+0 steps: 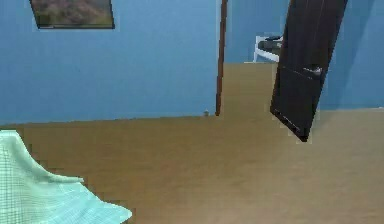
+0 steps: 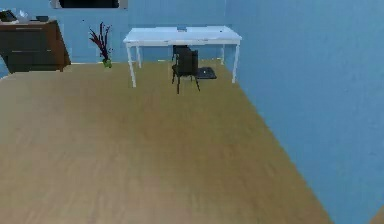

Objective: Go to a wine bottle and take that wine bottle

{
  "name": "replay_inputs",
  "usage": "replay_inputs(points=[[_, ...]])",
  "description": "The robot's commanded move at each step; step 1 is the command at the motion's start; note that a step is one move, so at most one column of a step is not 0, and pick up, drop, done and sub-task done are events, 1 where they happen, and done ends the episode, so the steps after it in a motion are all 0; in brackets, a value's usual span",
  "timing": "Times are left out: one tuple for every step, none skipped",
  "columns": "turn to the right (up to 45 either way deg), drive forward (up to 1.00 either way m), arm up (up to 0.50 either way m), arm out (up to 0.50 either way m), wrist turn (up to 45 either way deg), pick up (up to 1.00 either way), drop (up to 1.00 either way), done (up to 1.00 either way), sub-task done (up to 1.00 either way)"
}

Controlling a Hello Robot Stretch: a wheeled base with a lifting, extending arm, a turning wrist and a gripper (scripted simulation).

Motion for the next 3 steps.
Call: replay_inputs(points=[[0.0, 1.0, 0.0, 0.0, 0.0, 0.0, 0.0, 0.0, 0.0], [24.0, 0.0, 0.0, 0.0, 0.0, 0.0, 0.0, 0.0, 0.0], [0.0, 0.55, 0.0, 0.0, 0.0, 0.0, 0.0, 0.0, 0.0]])
